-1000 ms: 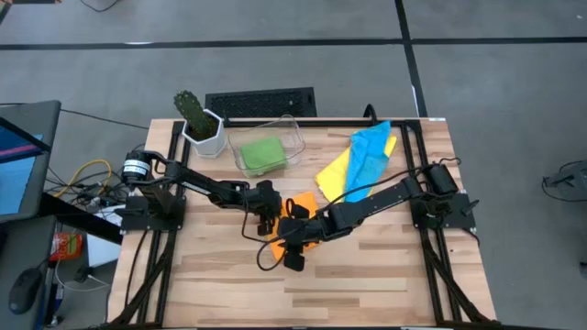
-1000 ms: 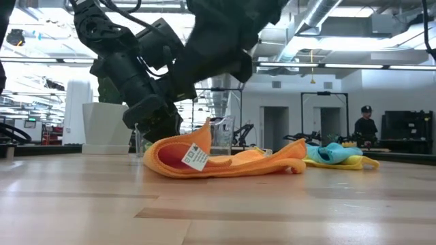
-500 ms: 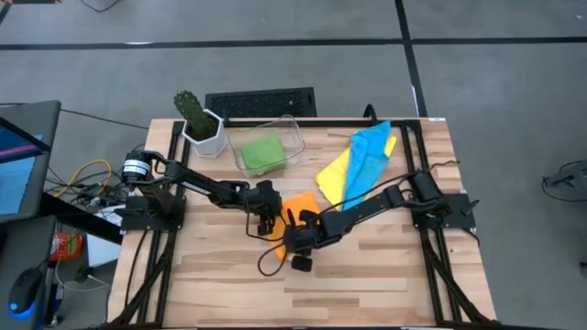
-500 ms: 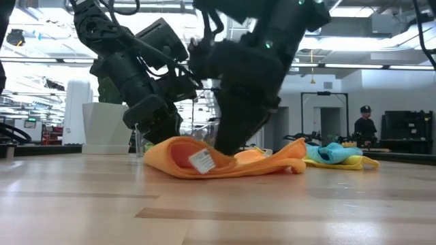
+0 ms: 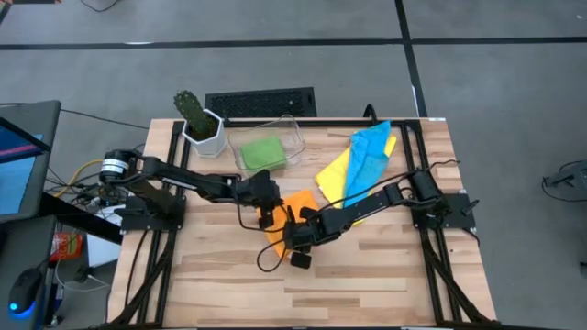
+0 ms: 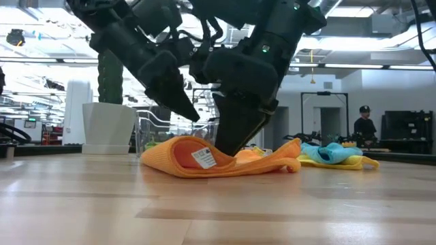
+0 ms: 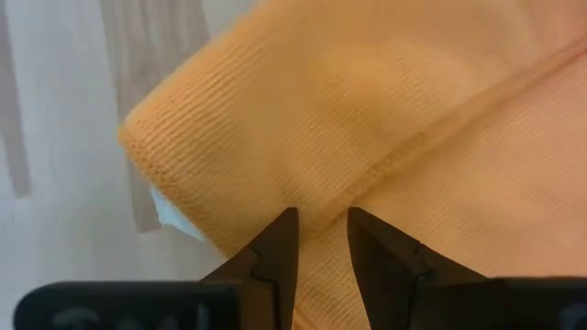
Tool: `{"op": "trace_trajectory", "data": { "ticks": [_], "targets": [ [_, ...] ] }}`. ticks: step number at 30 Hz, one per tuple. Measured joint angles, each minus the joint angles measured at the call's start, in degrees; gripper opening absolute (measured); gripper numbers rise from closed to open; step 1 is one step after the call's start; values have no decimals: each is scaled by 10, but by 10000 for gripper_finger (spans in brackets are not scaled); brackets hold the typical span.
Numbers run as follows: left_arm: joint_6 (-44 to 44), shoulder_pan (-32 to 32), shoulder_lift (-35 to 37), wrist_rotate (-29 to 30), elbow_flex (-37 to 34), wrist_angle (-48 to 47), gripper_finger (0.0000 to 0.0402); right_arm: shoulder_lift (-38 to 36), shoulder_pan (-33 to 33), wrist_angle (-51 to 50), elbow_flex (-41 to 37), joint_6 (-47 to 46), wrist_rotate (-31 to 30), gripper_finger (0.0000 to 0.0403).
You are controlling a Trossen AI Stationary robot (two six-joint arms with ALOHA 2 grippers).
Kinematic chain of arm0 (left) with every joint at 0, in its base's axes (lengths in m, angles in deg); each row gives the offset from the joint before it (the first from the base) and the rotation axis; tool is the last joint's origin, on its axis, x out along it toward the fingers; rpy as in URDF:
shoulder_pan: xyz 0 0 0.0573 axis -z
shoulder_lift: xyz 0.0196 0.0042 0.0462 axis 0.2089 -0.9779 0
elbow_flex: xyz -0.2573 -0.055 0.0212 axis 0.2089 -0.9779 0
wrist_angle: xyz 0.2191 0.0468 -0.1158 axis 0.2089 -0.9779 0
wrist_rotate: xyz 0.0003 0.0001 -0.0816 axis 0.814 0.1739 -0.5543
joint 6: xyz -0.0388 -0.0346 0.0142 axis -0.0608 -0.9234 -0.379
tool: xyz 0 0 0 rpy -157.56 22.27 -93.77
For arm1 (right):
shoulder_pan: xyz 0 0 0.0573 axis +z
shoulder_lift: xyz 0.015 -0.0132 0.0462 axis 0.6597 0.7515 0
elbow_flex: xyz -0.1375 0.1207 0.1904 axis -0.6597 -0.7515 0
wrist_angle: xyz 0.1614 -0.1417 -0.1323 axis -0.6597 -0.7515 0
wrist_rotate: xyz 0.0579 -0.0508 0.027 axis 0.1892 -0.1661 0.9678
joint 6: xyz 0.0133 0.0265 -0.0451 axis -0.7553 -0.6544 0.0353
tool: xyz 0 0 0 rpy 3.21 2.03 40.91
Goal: Fold microfiber towels
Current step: Fold the orange microfiber cloth
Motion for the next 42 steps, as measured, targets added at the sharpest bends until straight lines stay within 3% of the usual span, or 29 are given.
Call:
{"op": "trace_trajectory", "data": {
  "ticks": [5, 15, 27, 32, 37, 42],
  "targets": [
    [14, 1, -23, -86, -18, 24, 29, -33, 4, 4, 0, -9, -11, 120],
    [35, 2, -104, -135, -16, 55, 29, -33, 30, 149, 1, 24, 1, 120],
    [20, 0, -123, -104, -15, 68, 29, 42, 40, 125, 2, -11, 28, 120],
    [-9, -12, -106, -91, -15, 45, 29, 42, 43, 124, 2, -17, 29, 120],
    [5, -24, -68, -24, -16, 9, 29, 43, 46, 127, 1, -23, 28, 120],
    [9, -28, -54, -43, -16, -12, 29, 13, 49, 119, -2, -24, 13, 120]
  ]
}}
